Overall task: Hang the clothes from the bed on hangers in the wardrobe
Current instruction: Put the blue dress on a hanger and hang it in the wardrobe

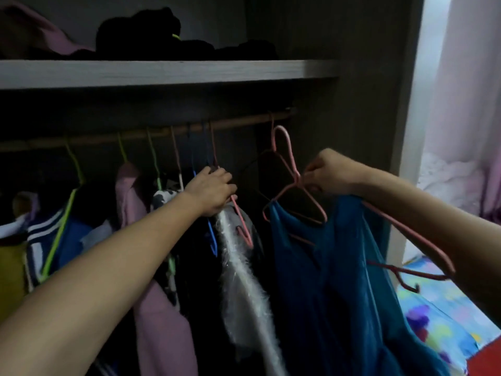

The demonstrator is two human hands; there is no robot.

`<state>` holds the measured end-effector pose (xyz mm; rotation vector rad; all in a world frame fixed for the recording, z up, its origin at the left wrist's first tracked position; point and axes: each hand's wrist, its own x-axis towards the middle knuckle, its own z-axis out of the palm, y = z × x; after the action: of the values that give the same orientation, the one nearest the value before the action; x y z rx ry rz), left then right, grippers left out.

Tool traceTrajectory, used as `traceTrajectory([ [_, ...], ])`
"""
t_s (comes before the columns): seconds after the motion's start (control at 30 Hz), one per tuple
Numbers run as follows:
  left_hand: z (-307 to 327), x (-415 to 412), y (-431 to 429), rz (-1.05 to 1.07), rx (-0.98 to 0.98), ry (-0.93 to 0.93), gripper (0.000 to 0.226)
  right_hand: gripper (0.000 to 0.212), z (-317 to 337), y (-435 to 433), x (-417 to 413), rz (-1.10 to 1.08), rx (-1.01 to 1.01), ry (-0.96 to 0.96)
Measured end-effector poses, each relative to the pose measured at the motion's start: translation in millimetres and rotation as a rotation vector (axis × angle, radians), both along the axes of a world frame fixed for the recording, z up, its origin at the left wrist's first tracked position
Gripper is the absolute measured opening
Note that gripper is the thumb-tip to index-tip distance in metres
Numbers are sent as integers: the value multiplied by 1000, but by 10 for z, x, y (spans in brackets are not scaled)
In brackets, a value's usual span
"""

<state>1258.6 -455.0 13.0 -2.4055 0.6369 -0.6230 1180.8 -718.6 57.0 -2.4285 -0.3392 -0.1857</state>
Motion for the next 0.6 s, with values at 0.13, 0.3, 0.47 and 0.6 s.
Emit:
traceTrajectory([
  [0.13,70,-172,330,-38,23,19,37,13,113,498,416,-99,159,-72],
  [0.3,93,-377,746,-70,-12,21,37,19,282,1105,970,-187,264,-155],
  [0.47,50,-350,961,-110,-107,53,34,31,286,1434,1337,-282,219,-171],
  [0.6,-3,-319,970,-122,-189,87,36,33,54,1518,1529,-280,60,-105],
])
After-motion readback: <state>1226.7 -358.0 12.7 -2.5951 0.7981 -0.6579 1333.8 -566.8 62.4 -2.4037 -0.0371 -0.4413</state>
